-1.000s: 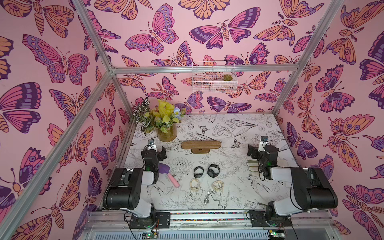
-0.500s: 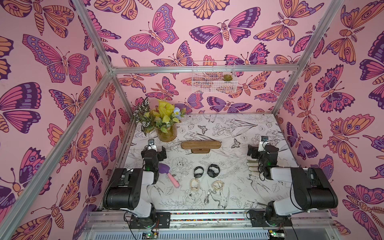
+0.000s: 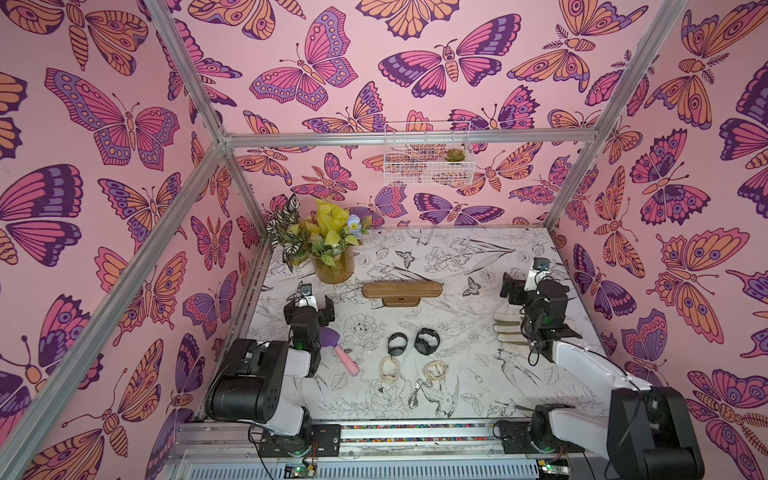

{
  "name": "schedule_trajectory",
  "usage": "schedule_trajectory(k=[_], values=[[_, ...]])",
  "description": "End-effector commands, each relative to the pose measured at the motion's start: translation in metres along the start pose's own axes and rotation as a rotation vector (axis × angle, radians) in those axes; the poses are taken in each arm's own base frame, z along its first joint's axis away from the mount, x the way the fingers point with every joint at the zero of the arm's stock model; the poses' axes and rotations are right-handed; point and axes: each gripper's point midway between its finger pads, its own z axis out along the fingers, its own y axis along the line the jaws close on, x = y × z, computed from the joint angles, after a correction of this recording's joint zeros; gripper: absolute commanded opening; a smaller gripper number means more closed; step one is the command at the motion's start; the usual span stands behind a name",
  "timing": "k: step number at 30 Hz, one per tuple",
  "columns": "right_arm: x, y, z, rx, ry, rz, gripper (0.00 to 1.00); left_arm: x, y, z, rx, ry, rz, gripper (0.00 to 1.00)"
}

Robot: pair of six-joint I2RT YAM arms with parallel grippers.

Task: Place watch on stand
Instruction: Pick up the watch at the center of the board.

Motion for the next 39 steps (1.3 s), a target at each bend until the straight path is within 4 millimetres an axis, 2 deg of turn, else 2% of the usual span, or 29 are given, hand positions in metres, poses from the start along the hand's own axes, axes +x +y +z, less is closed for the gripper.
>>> schedule_trajectory(k=[1,2,4,5,6,7,9,12,15,18,22,24,27,30,32,34,39], values=[[0.006,0.006,-0.021,0.046,0.042,-0.044,0.99,-0.008,0.000,-0.005,-0.005,-0.045,0.016,0.99],[0.003,0.009,-0.027,0.040,0.028,-0.042,0.99,-0.012,0.001,-0.007,-0.012,-0.058,0.030,0.99],[-0.001,0.016,-0.036,0.013,0.027,-0.016,0.99,-0.037,0.001,-0.017,-0.127,-0.064,0.099,0.99],[-0.001,0.018,-0.040,0.008,0.038,-0.004,0.99,-0.051,-0.007,-0.018,-0.107,-0.037,0.133,0.99],[-0.001,0.019,-0.044,0.009,0.043,0.000,0.99,-0.061,-0.007,-0.019,-0.108,-0.026,0.124,0.99],[-0.002,0.019,-0.046,0.015,0.043,0.002,0.99,-0.082,-0.004,-0.025,-0.121,-0.068,0.097,0.99],[-0.005,0.022,-0.053,0.022,0.041,-0.011,0.99,-0.110,0.001,-0.036,-0.158,-0.128,0.064,0.99],[-0.009,0.026,-0.061,0.040,0.048,-0.036,0.99,-0.134,-0.007,-0.053,-0.106,-0.162,0.007,0.99],[-0.008,0.028,-0.062,0.047,0.104,-0.011,0.99,-0.147,-0.011,-0.072,-0.050,-0.190,-0.169,0.99],[-0.002,0.040,-0.062,0.026,0.153,-0.040,0.99,-0.149,-0.006,-0.091,0.006,-0.196,-0.398,0.99],[0.004,0.072,-0.068,-0.046,0.189,-0.111,0.99,-0.152,-0.010,-0.115,0.112,-0.203,-0.438,0.99],[0.008,0.089,-0.072,-0.086,0.209,-0.152,0.87,-0.153,-0.005,-0.126,0.124,-0.218,-0.482,0.99],[0.019,0.114,-0.081,-0.164,0.250,-0.186,0.75,-0.152,0.014,-0.136,0.059,-0.225,-0.554,0.99],[0.032,0.131,-0.089,-0.222,0.304,-0.188,0.59,-0.156,0.017,-0.141,0.044,-0.177,-0.533,0.99],[0.044,0.139,-0.094,-0.251,0.349,-0.188,0.49,-0.158,0.016,-0.138,0.012,-0.087,-0.500,0.99],[0.056,0.142,-0.097,-0.266,0.390,-0.191,0.34,-0.155,0.013,-0.131,-0.023,0.021,-0.452,0.99],[0.078,0.144,-0.101,-0.283,0.463,-0.191,0.13,-0.154,-0.005,-0.116,-0.004,0.161,-0.393,0.99]])
